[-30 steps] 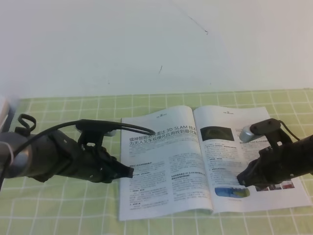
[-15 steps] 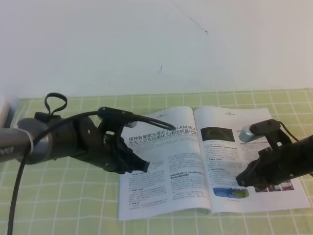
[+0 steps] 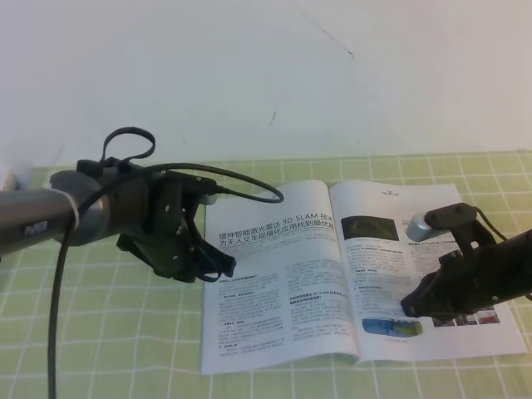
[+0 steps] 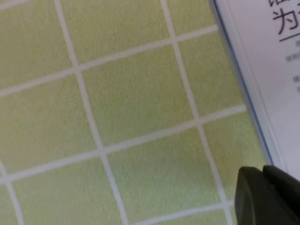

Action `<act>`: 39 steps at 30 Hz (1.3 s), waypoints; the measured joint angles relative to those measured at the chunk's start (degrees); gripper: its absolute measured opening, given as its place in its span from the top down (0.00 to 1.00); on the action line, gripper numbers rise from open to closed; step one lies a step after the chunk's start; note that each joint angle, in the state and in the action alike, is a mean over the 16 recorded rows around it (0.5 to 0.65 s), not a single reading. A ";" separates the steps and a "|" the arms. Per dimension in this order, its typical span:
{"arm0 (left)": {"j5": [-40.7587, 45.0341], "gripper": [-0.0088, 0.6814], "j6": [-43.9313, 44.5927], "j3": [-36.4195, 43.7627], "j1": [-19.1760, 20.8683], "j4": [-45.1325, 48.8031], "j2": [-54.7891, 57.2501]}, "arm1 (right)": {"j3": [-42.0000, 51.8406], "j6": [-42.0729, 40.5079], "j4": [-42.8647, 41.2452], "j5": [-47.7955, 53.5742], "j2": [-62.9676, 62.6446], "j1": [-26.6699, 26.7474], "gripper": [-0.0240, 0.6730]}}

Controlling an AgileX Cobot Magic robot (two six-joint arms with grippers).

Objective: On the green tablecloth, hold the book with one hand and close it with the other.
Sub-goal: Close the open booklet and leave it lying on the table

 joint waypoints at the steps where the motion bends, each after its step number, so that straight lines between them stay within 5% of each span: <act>1: 0.78 0.99 -0.55 -0.82 -0.12 0.51 0.56 | 0.00 0.03 0.00 0.02 0.03 0.01 0.97; 27: 9.45 0.99 -5.62 -7.82 -2.66 5.36 5.83 | -0.24 0.16 1.88 1.24 1.90 -0.04 0.97; 39: 6.82 0.99 4.77 -8.55 -2.23 -11.50 7.19 | -0.35 0.18 2.08 1.56 2.06 -0.04 0.97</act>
